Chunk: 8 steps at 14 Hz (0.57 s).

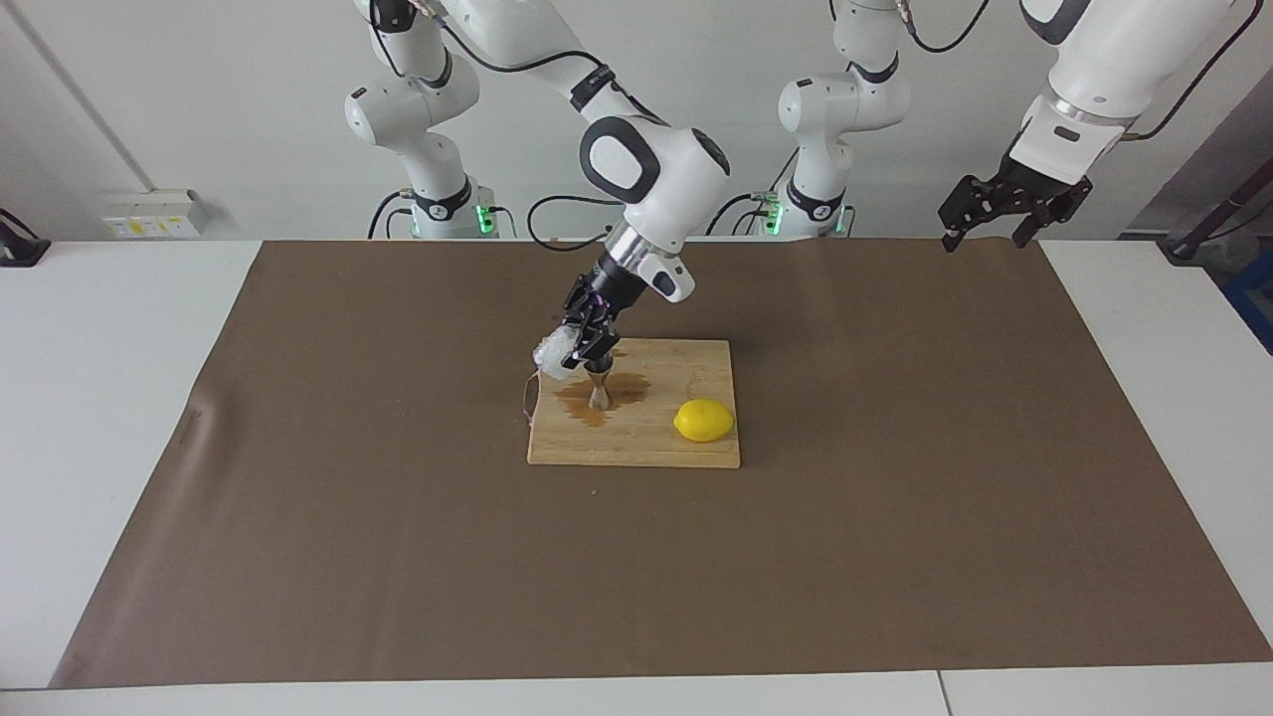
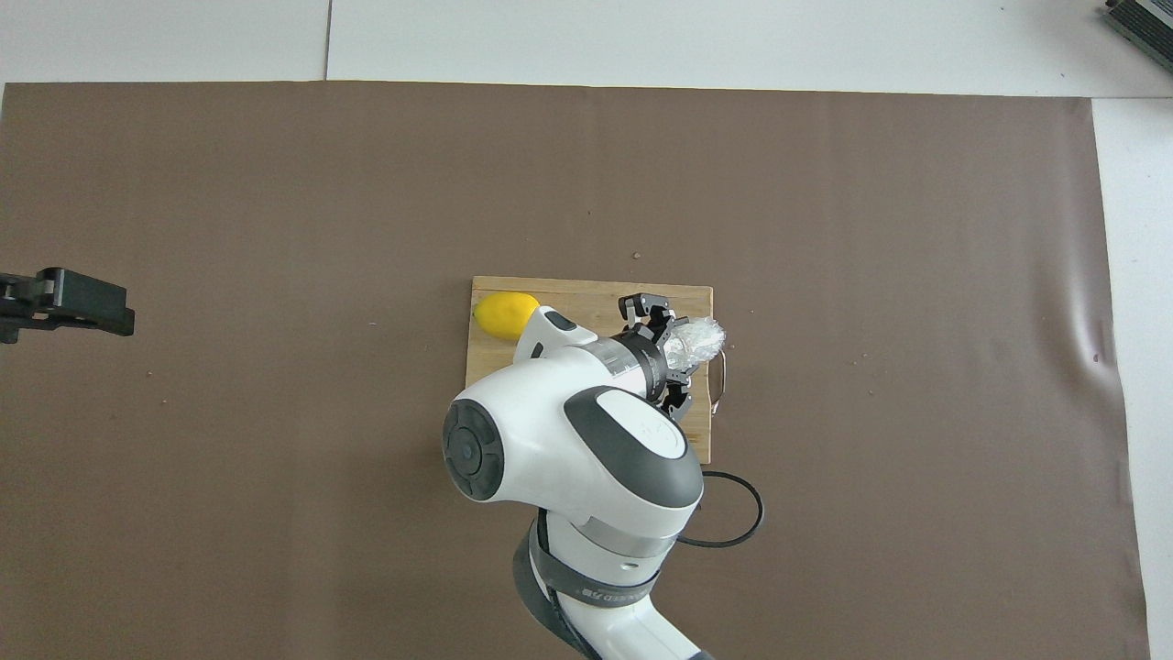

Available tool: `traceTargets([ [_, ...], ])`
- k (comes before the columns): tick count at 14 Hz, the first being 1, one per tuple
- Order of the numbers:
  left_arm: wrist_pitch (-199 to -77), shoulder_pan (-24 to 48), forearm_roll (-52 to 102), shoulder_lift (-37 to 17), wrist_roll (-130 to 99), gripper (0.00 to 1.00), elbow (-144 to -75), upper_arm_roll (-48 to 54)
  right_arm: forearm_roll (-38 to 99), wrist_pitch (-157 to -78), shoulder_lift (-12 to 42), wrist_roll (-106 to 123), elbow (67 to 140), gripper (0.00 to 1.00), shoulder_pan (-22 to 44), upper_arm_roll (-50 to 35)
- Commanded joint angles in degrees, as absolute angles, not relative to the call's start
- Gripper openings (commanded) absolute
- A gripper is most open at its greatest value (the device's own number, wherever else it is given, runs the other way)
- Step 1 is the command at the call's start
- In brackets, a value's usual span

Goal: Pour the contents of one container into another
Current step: 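Tilt the clear cup with the right gripper to pour into the jigger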

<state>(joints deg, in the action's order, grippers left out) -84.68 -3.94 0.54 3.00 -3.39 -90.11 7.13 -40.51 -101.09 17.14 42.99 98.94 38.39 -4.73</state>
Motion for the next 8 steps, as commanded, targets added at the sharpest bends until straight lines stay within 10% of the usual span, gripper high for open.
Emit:
traceTargets([
  [1,-85.0,-4.1,-0.1,4.9,-3.1,1.00,-92.2,7.1,-42.1,-100.2,17.0,42.1,98.8,0.00,38.3,-4.8],
  [8,-85.0,-4.1,0.0,4.9,-3.1,1.00,-92.2,7.1,-35.8,-100.1,14.2,43.0,98.2,0.00,36.2,-4.8],
])
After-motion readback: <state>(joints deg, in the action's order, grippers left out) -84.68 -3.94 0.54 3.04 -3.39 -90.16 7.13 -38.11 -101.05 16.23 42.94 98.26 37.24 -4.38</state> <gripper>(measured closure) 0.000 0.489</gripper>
